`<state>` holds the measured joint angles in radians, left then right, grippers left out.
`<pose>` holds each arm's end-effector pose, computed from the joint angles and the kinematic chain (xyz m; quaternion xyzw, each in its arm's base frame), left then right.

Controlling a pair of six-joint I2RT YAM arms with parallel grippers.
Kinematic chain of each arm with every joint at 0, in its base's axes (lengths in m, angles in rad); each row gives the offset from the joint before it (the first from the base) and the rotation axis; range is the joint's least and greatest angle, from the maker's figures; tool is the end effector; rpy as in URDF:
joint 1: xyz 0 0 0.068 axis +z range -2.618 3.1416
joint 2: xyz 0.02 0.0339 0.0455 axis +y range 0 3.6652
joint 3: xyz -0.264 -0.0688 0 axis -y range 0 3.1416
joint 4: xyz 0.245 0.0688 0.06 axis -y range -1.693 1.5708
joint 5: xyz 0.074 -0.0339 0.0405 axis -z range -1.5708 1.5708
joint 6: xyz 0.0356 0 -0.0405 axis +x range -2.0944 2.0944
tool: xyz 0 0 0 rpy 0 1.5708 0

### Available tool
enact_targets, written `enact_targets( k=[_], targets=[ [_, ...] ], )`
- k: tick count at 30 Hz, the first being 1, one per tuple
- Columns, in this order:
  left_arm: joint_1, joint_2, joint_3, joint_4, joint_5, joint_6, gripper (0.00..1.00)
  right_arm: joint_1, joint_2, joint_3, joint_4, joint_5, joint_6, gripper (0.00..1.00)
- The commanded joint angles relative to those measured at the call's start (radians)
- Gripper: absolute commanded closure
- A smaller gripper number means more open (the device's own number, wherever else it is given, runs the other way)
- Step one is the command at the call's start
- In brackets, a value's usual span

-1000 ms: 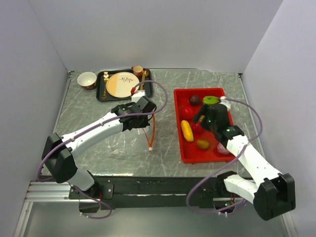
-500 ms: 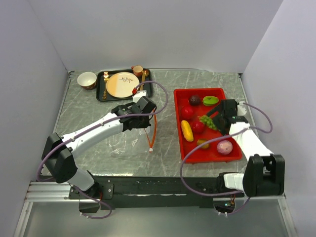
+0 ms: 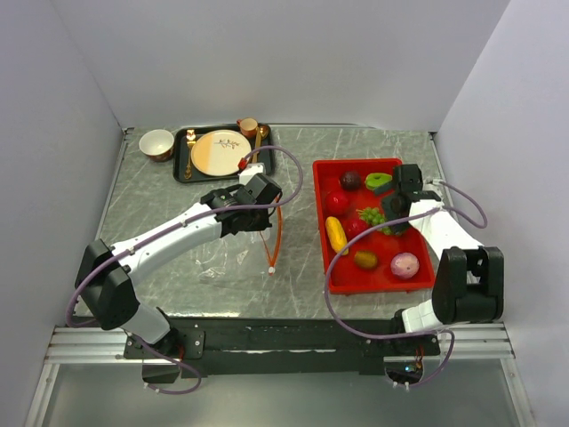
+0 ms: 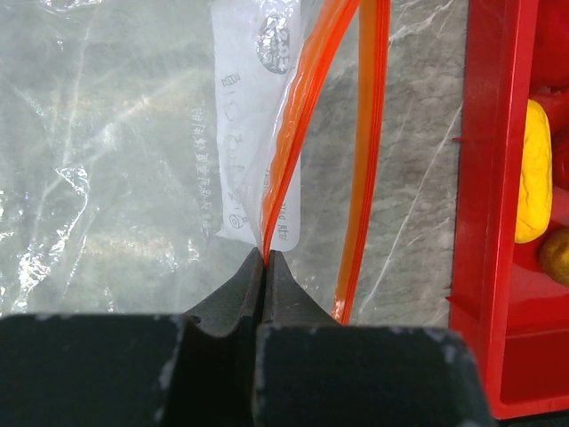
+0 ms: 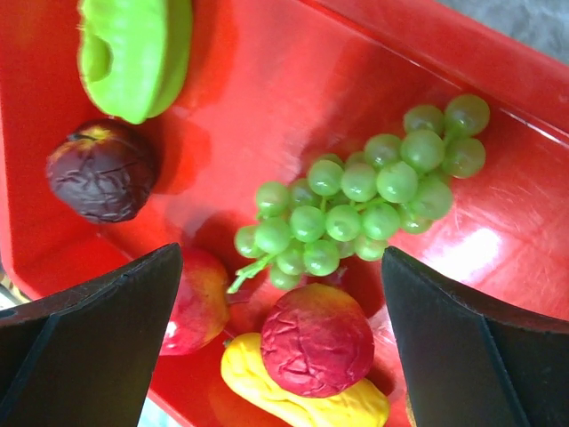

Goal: Place the food in the zip-top bag and seal the zipper
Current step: Pick up the fake fruit from the bin.

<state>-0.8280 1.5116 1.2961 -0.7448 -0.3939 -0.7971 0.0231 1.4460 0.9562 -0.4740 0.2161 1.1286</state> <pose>0.2250 -0.2249 0.2957 -0.0443 0.9361 -0.0856 0.3382 0.2937 -0.0008 0.2238 0.5255 0.7905 0.0755 0.3052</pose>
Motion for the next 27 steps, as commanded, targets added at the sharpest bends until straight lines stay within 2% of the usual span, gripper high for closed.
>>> enact_targets(
  k=[1,18,20,22,27],
  targets=[
    [0.003,0.002,0.015,0.010,-0.011,0.018,0.99,-0.009,0.010,-0.023,-0.003,0.002,0.056,0.00],
    [0.004,0.025,0.029,0.005,-0.017,0.018,0.99,-0.058,0.178,0.019,0.049,-0.038,0.016,0.00],
    [0.003,0.029,0.031,0.002,-0.017,0.015,0.99,-0.060,0.179,0.003,0.077,-0.053,0.005,0.08],
    [0.003,0.027,0.031,0.005,-0.017,0.015,0.99,-0.061,0.157,-0.019,0.119,-0.063,-0.001,0.22],
    [0.003,0.024,0.025,0.010,-0.016,0.007,0.99,-0.061,0.074,-0.111,0.205,-0.084,-0.036,0.46]
  ],
)
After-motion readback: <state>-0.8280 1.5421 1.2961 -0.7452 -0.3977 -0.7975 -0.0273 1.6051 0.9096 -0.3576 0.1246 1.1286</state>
